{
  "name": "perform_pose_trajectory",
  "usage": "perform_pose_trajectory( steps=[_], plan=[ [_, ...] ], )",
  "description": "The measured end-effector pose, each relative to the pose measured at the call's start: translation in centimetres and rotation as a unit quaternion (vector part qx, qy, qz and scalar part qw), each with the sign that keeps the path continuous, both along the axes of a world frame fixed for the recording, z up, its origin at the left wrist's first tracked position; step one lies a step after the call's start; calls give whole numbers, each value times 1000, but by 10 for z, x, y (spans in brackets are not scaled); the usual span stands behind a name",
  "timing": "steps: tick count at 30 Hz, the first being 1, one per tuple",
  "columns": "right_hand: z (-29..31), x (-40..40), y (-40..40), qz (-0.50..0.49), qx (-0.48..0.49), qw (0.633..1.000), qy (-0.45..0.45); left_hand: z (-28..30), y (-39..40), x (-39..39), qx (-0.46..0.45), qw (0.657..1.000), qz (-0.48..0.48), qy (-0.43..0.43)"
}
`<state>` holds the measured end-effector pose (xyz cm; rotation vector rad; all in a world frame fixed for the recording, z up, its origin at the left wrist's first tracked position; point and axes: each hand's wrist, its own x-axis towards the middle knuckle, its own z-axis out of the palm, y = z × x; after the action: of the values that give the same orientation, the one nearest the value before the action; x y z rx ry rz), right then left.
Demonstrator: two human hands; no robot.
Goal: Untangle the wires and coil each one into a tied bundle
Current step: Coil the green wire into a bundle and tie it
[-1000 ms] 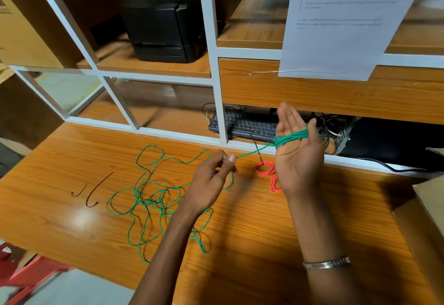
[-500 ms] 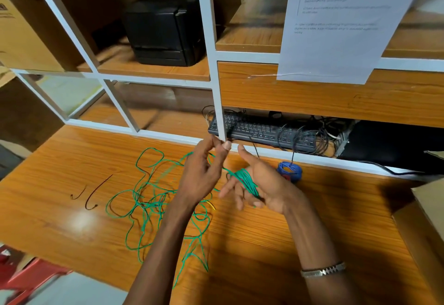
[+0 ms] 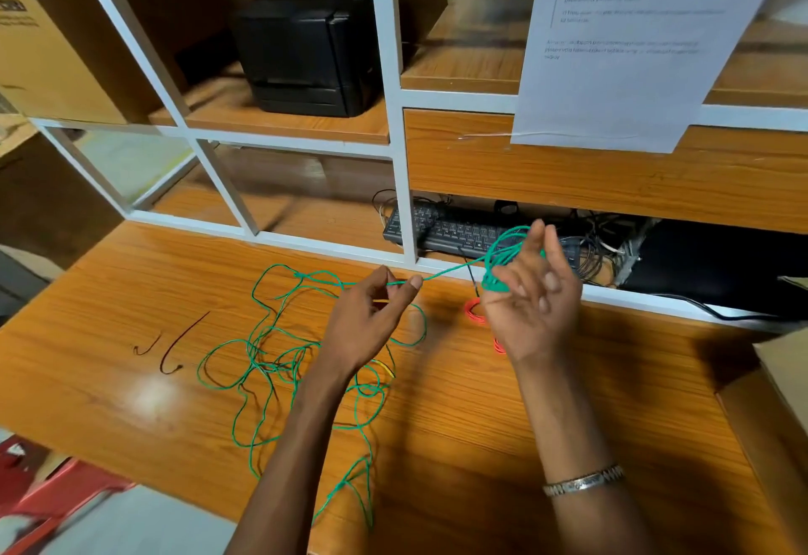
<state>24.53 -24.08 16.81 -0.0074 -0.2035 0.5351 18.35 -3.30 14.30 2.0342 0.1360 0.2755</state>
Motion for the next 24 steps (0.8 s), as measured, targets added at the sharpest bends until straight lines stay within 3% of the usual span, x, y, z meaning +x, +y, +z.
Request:
perform_pose_trajectory(
  steps=[4, 7, 10, 12, 14, 18, 22, 24],
  plan=[
    [-6, 9, -10, -147, -42, 981, 123, 1, -9, -10, 1, 998, -64, -17],
    [-4, 11, -4, -207, -177, 958, 90, 9, -16, -9, -5, 993, -98, -69],
    [-6, 10, 10, -254, -411, 873, 56, 19, -19, -6, 0, 986, -113, -125],
    [-19, 12, 16, -187, -596, 781, 19, 25, -20, -5, 24, 978, -131, -163],
    [-32, 8, 20, -72, -706, 703, -50, 28, -22, -4, 39, 973, -139, -180],
    [-27, -8, 28, 65, -713, 675, -179, 25, -16, 1, 15, 978, -114, -174],
    [0, -20, 23, 308, -558, 725, -262, 21, -6, 4, -41, 986, -45, -155],
    [6, -22, 20, 356, -475, 750, -290, 19, -1, 6, -58, 988, -5, -144]
  ],
)
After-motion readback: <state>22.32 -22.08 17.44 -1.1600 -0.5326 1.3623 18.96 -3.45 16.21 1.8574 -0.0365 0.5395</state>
